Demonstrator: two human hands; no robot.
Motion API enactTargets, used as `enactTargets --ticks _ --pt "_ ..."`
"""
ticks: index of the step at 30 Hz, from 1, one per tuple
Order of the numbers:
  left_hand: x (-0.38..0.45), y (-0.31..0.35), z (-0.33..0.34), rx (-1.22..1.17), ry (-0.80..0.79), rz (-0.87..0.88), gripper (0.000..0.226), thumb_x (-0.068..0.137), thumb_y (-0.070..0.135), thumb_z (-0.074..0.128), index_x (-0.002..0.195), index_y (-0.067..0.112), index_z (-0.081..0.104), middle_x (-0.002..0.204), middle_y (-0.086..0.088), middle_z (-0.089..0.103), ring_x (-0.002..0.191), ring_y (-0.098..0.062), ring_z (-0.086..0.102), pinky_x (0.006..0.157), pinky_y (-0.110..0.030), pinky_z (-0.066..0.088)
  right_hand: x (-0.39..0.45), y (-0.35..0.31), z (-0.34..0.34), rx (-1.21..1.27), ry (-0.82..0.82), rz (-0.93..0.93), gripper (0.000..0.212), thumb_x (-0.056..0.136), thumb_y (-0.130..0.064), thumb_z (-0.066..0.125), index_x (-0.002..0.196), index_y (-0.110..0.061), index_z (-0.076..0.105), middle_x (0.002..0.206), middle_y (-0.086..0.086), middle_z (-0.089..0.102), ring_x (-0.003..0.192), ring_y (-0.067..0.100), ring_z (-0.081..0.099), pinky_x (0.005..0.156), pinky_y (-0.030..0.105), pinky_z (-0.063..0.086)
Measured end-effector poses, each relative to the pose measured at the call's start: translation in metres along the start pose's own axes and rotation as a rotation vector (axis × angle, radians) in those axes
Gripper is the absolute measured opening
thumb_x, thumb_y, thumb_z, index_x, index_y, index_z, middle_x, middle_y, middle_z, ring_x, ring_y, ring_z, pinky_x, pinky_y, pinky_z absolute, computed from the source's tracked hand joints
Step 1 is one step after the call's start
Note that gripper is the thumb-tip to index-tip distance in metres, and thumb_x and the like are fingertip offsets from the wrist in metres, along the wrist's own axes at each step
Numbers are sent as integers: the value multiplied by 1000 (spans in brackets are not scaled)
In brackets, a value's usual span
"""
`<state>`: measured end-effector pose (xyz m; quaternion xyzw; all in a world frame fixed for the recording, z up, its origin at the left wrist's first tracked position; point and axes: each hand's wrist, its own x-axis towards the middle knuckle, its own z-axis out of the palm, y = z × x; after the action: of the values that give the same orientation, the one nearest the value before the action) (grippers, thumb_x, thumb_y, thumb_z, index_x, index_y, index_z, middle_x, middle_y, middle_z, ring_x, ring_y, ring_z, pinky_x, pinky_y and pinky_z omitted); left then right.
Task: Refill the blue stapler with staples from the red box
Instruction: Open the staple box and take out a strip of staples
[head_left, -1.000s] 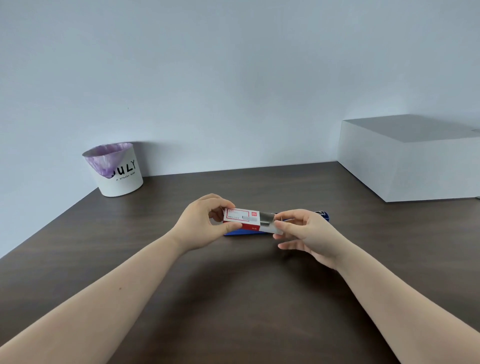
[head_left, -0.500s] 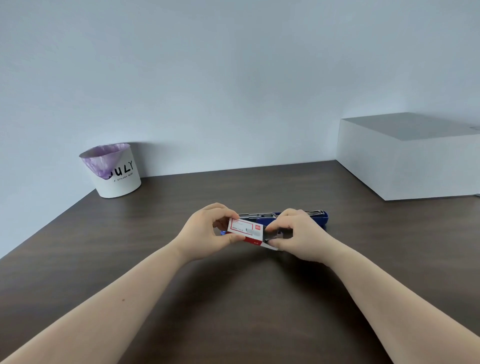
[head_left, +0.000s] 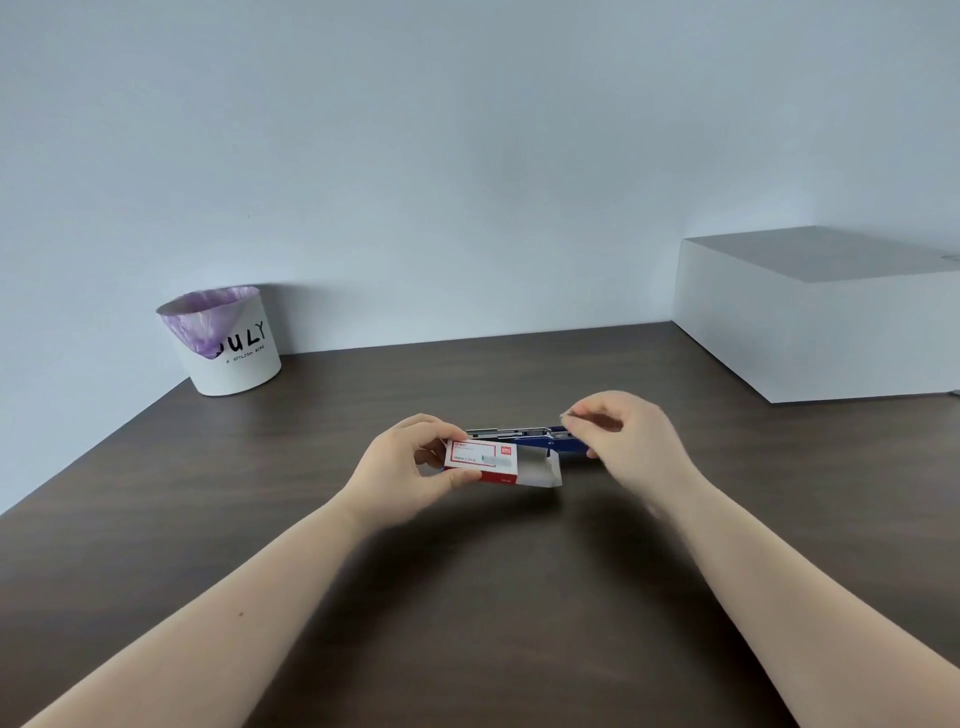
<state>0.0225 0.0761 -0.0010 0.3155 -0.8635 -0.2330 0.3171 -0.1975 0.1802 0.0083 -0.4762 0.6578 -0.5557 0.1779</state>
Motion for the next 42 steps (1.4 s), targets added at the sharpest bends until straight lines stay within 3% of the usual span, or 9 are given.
enactTargets --ticks 4,7,12,17,26,33,36,38,42 --pt "-3 -5 -1 -76 82 -39 28 69 24 79 94 28 66 97 7 66 88 -15 66 83 -21 53 -1 2 -2 284 -59 268 6 86 0 61 87 -6 61 88 22 70 65 20 67 54 25 58" --pt "-5 -5 -2 -98 116 -42 30 70 22 78 88 39 62 97 9 65 89 -12 65 81 -14 52 -5 1 2 352 -208 367 20 89 -1 57 106 -11 59 89 17 69 66 18 67 49 22 55" --pt "-7 -6 2 -125 113 -39 28 70 20 78 93 28 64 96 8 64 89 -9 64 79 -7 49 -9 -4 10 445 -271 426 17 90 -11 59 105 -6 66 83 8 68 62 12 65 47 18 53" --pt "-6 -6 7 -122 99 -26 30 70 22 79 95 27 64 96 12 63 90 -9 64 80 -9 50 -11 -4 13 384 -254 408 17 83 -8 67 100 -4 68 78 8 70 62 12 63 48 17 52" --pt "-4 -9 16 -108 71 -44 37 68 22 80 102 14 68 101 1 65 89 -15 67 85 -22 54 -10 0 20 204 -295 254 5 83 -3 67 83 -6 71 69 7 68 50 6 59 44 14 47" --pt "-5 -8 16 -104 63 -67 38 67 23 81 101 17 68 102 0 66 90 -15 68 86 -28 55 -10 1 19 43 -422 149 17 91 -10 57 97 -10 72 80 1 73 48 2 59 44 14 43" --pt "-6 -8 16 -106 47 -89 37 65 25 82 99 19 68 102 0 66 89 -16 69 86 -33 57 -12 0 19 -73 -459 100 20 92 -12 54 92 -17 73 63 -12 70 42 1 51 44 11 39" --pt "-7 -7 15 -96 36 -100 37 64 26 83 97 20 68 100 1 66 89 -16 69 85 -35 57 -12 0 20 -157 -465 68 23 92 -13 52 94 -18 74 64 -11 68 46 2 47 46 8 37" --pt "-8 -7 14 -12 20 -110 38 61 32 84 94 24 68 90 11 64 80 -8 64 78 -26 55 -13 -1 23 -244 -461 39 25 94 -15 49 106 -22 70 69 -14 58 53 -1 45 57 12 35"
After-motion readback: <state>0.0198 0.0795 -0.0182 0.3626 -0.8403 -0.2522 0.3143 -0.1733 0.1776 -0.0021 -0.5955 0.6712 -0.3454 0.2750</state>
